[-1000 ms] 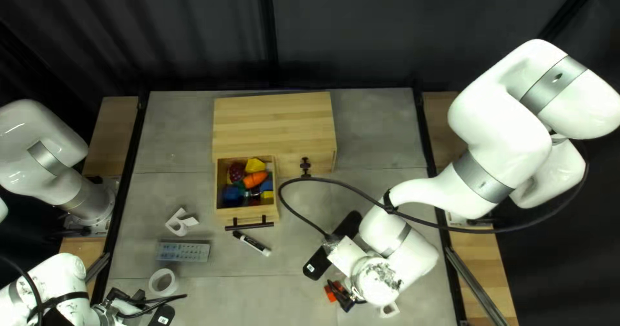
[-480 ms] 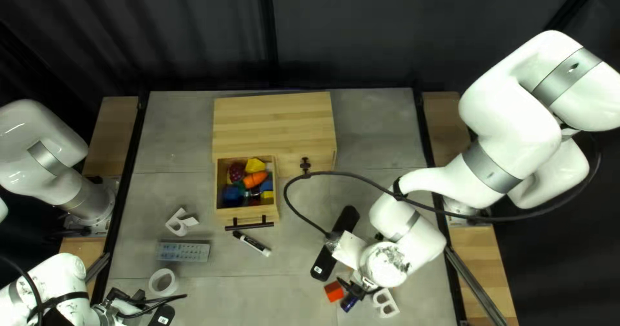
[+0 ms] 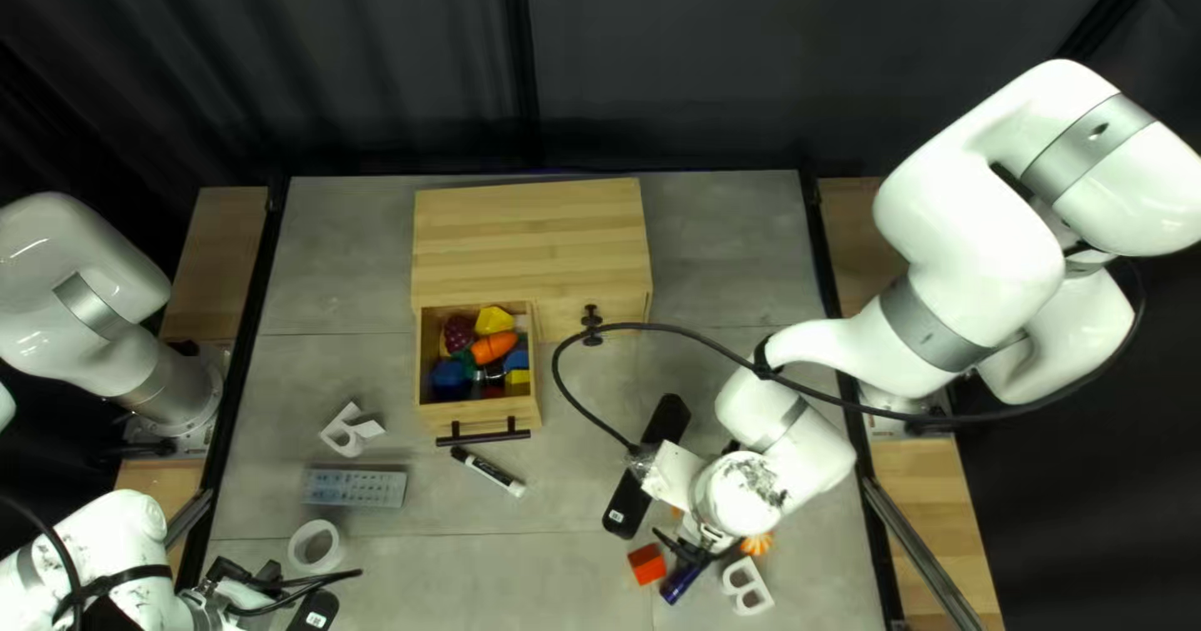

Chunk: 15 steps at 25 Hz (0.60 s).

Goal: Open drawers and place objects into drawer and close

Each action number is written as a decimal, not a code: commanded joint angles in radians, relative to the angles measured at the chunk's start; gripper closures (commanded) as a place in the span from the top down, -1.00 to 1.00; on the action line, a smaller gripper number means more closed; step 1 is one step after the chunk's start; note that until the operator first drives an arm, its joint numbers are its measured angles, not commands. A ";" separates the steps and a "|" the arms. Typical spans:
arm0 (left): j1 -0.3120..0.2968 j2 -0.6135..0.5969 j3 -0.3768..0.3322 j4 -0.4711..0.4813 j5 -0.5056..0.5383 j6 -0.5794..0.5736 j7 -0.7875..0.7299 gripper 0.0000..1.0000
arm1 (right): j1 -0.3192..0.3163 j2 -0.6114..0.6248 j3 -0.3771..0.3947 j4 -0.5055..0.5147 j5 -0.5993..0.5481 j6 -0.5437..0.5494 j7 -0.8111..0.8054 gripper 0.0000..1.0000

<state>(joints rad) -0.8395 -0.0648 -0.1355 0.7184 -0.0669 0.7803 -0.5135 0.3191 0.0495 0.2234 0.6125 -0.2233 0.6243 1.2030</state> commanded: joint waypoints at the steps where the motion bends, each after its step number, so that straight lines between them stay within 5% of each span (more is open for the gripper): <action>1: 0.000 0.000 0.000 0.000 0.000 0.000 0.000 1.00 | -0.005 0.003 -0.004 -0.004 -0.004 -0.005 -0.023 0.58; 6: 0.000 0.000 0.000 0.000 0.000 0.000 0.000 1.00 | -0.010 0.019 -0.008 -0.003 -0.003 -0.019 -0.037 -0.24; 7: 0.000 0.000 0.000 0.000 0.000 0.000 0.000 1.00 | -0.010 0.020 -0.007 -0.002 -0.001 -0.020 -0.039 -0.71; 15: 0.000 0.000 0.000 0.000 0.000 0.000 0.000 1.00 | -0.008 0.008 -0.003 0.015 0.015 0.018 -0.040 -0.88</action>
<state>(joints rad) -0.8395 -0.0648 -0.1355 0.7184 -0.0669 0.7803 -0.5135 0.3100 0.0630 0.2184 0.6162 -0.2135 0.6227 1.1633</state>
